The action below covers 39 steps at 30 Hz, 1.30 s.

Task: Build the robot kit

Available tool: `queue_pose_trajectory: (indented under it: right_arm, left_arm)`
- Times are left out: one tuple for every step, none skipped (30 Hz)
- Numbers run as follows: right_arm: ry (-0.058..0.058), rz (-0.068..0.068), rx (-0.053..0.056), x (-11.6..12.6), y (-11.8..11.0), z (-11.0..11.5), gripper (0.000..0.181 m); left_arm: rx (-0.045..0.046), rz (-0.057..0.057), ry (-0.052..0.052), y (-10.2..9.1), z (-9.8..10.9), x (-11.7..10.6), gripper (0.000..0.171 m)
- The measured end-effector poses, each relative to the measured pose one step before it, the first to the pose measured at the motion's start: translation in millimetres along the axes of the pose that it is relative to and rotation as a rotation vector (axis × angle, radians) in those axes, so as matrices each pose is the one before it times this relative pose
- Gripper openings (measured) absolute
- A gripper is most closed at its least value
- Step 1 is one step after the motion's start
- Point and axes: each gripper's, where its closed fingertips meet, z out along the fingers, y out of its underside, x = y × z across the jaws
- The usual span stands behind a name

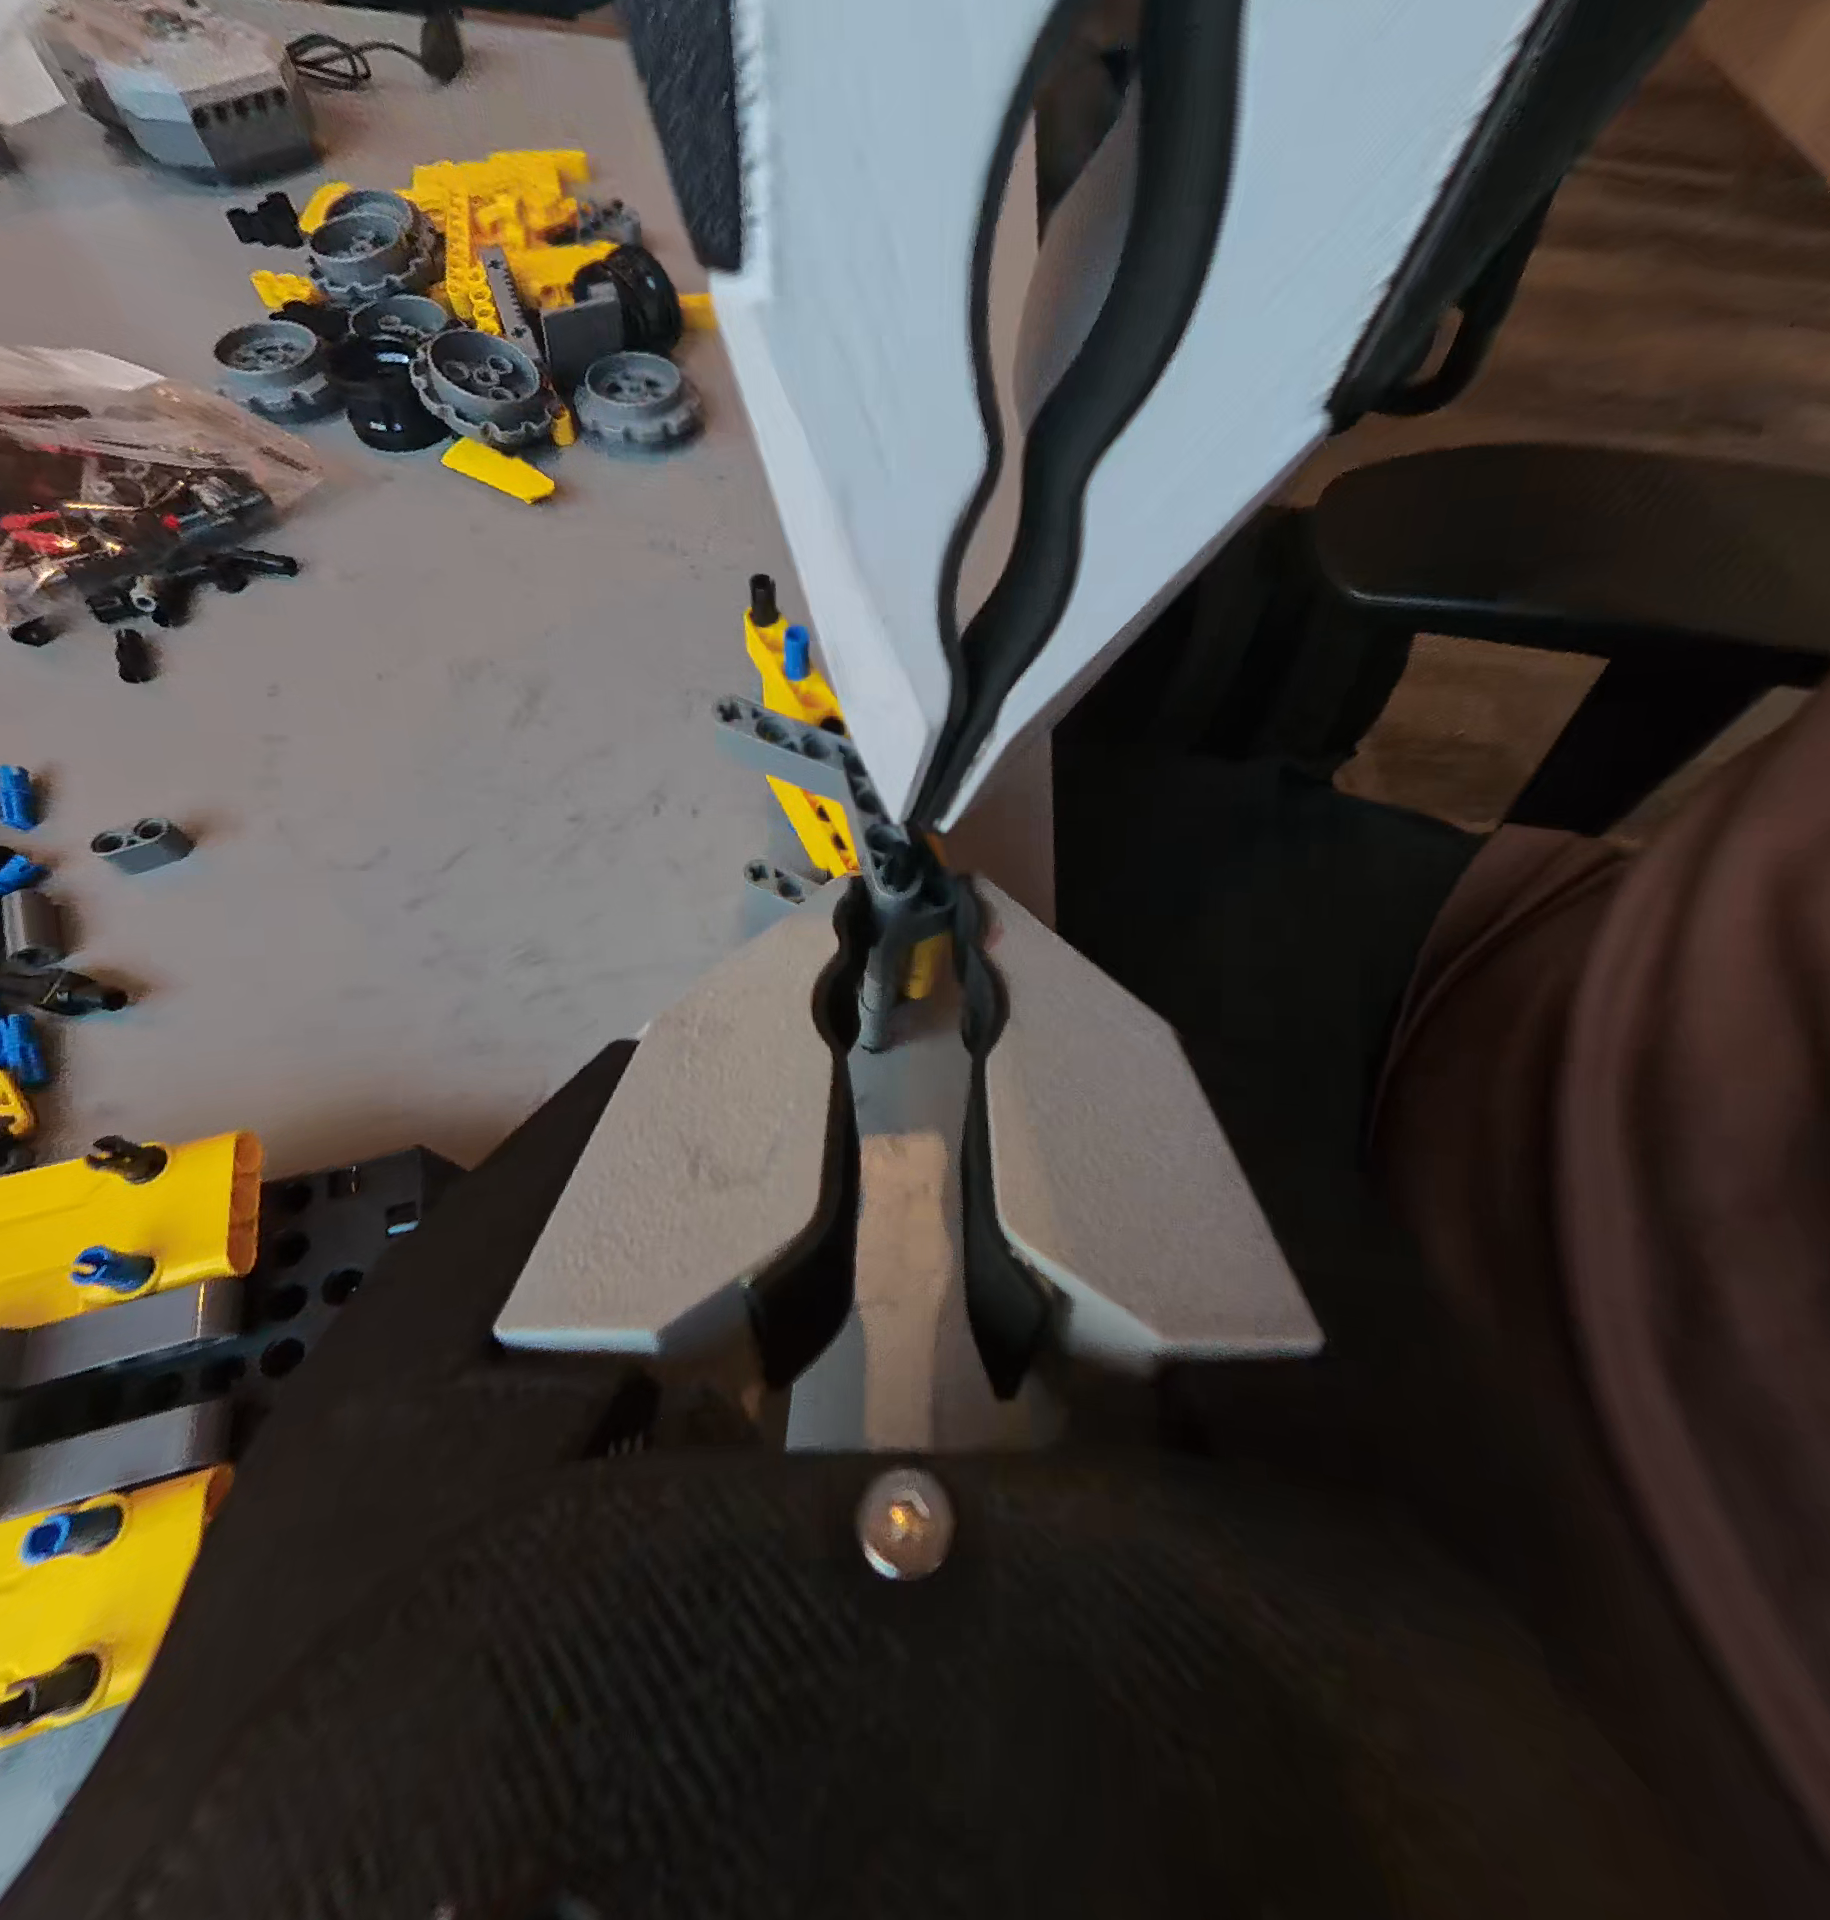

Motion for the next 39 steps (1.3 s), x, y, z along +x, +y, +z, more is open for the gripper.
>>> queue_pose_trajectory:
  right_arm:
    - [-0.0012,0.0239,0.0199,1.39,-0.45,-2.18,0.0]
    - [-0.001,0.0246,0.0144,1.64,1.11,-1.29,0.0]
    - [0.0081,0.0192,0.0041,2.69,2.94,-1.9,0.001]
    - [0.0281,0.0186,0.0125,4.79,1.89,-3.82,0.012]
    - [0.0176,0.0247,0.0392,2.72,-1.54,-6.32,0.016]
    - [-0.0052,0.0339,0.0665,-1.14,-4.56,-7.97,0.016]
    - [-0.001,0.0438,0.0744,-0.62,-4.54,-8.06,0.021]
    - [0.0082,0.0516,0.0635,0.79,-1.19,-6.71,0.03]
    - [0.0142,0.0571,0.0474,1.73,2.96,-4.91,0.043]
    - [0.03,0.0573,0.0375,3.97,5.99,-3.64,0.052]
    - [0.0381,0.05,0.0397,4.72,7.39,-2.95,0.058]
    - [0.0345,0.0484,0.0437,4.21,7.86,-2.88,0.061]
    - [0.022,0.0564,0.0401,3.42,8.37,-2.85,0.061]
    - [0.0117,0.0624,0.0305,3.43,9.02,-2.62,0.061]
    - [0.0082,0.0615,0.0276,4.1,8.16,-2.24,0.063]
    - [-0.0003,0.0564,0.0275,3.61,6.52,-1.38,0.068]
    - [-0.0047,0.0492,0.0155,3.02,6.28,-0.11,0.07]
    - [0.0094,0.0421,-0.002,4.55,6.29,0.95,0.071]
    - [0.0251,0.0305,-0.0085,5.55,5.26,1.43,0.07]
    - [0.0223,0.0124,-0.0031,3.33,3.2,1.15,0.069]
    - [0.0105,-0.0007,0.0039,0.31,1.43,0.9,0.067]
    - [0.0004,-0.0042,0.0053,-2.01,1.06,0.91,0.065]
    - [-0.0002,-0.0032,-0.0003,-2.27,1.86,1.72,0.064]
    - [0.0063,-0.0055,-0.0133,-1.19,3.95,2.48,0.064]
    - [0.0103,-0.0142,-0.0203,-0.73,5.05,3.09,0.064]
    - [0.0139,-0.019,-0.0187,-0.42,4.82,3.63,0.064]
    - [0.0187,-0.016,-0.024,0.87,4.95,4.22,0.064]
    - [0.0195,-0.0132,-0.0299,1.49,4.89,4.28,0.065]
    - [0.0162,-0.01,-0.0236,1.27,3.49,3.5,0.065]
    - [0.0094,-0.0012,-0.0137,0.4,1.96,2.57,0.065]
    - [0.0026,0.0035,-0.0081,-0.25,1.45,1.43,0.065]
    - [-0.0004,-0.0014,-0.0015,-0.54,0.83,0.46,0.065]
    - [0.0079,-0.0027,0.0076,0.69,-0.05,-0.59,0.064]
    - [0.0083,-0.0023,0.0121,0.71,-0.45,-1.26,0.064]
    - [0.0005,0.001,0.0092,-0.67,-0.13,-1.27,0.064]
    - [-0.0001,0.0059,0.0078,-0.69,-0.06,-0.99,0.064]
    - [-0.0028,0.0067,0.0066,-0.9,0.18,-0.59,0.064]
    - [-0.009,0.0057,0.0074,-1.77,-0.2,-0.11,0.064]
    - [-0.0076,0.0052,0.0139,-2.03,-1.51,-0.38,0.064]
  left_arm:
    - [0.00716,-0.0055,0.0018,-0.95,-0.36,-0.39,0.013]
    - [-0.00111,-0.0023,0.0056,0.1,0.13,0.38,0.013]
    - [-0.00019,-0.0034,0.001,-0.03,-0.02,-0.25,0.013]
    - [0.00371,-0.0027,-0.0003,-0.44,-0.36,-0.27,0.012]
    - [0.00658,-0.0041,0.0034,-0.76,-0.55,0.21,0.013]
    - [0.01069,-0.0109,0.0126,-1.32,-0.88,1.46,0.012]
    - [0.01932,-0.0185,0.0133,-2.5,-1.31,1.16,0.013]
    - [0.02827,-0.0313,0.0194,-3.71,-1.54,1.57,0.013]
    - [0.03661,-0.0474,0.0281,-4.7,-1.53,1.95,0.012]
    - [0.04681,-0.0615,0.0238,-5.95,-1.73,0.62,0.012]
    - [0.05668,-0.0699,0.0218,-6.96,-1.85,-0.09,0.013]
    - [0.06164,-0.0769,0.0294,-7.21,-1.7,0.6,0.012]
    - [0.0625,-0.0883,0.0263,-6.72,-0.94,-0.18,0.012]
    - [0.04798,-0.0973,0.0104,-4.32,0.43,-2.73,0.013]
    - [0.02379,-0.0867,-0.0077,-0.76,2.1,-5.11,0.013]
    - [0.01234,-0.0664,-0.0164,0.42,3.08,-5.18,0.013]
    - [0.01516,-0.0461,-0.0175,-0.8,3.58,-3.69,0.013]
    - [0.01091,-0.0295,-0.0268,-0.55,3.66,-3.6,0.013]
    - [-0.01014,-0.0161,-0.0318,1.67,4.06,-3.48,0.013]
    - [-0.02633,-0.009,-0.039,3.71,3.95,-4.46,0.013]
    - [-0.02251,-0.0093,-0.0445,3.47,2.57,-5.54,0.013]
    - [-0.00666,-0.0075,-0.0378,1.87,0.65,-5.09,0.014]
    - [-0.00485,-0.012,-0.0331,1.77,-1.03,-4.73,0.014]
    - [-0.0062,-0.0108,-0.0211,2.05,-2.26,-3.29,0.016]
    - [-0.01154,-0.0149,-0.0087,3.11,-2.73,-1.77,0.025]
    - [-0.0083,-0.0076,-0.001,3.62,-3.24,-1.0,0.025]
    - [-0.00354,0.0088,-0.0171,3.15,-3.65,-3.16,0.018]
    - [0.00373,0.0235,-0.0294,0.79,-4.26,-3.54,0.014]
    - [0.00249,0.0342,-0.0485,-0.1,-4.68,-5.09,0.018]
    - [-0.0071,0.0427,-0.0561,1.16,-4.66,-5.42,0.03]
    - [-0.00776,0.0385,-0.0504,2.58,-4.58,-4.06,0.043]
    - [-0.00526,0.036,-0.0311,2.98,-4.88,-1.15,0.047]
    - [-0.00007,0.0382,-0.0378,2.69,-5.49,-2.38,0.049]
    - [-0.00041,0.0403,-0.0492,2.84,-5.73,-4.44,0.053]
    - [0.00548,0.036,-0.0458,1.85,-5.59,-4.31,0.053]
    - [0.01042,0.0302,-0.0141,1.04,-5.75,-0.31,0.052]
    - [0.00889,0.0199,-0.0019,1.17,-5.92,0.84,0.052]
    - [0.01137,0.0179,0.0064,0.45,-5.97,1.54,0.052]
    - [0.02097,0.0135,0.0248,-0.82,-6.26,4.11,0.052]
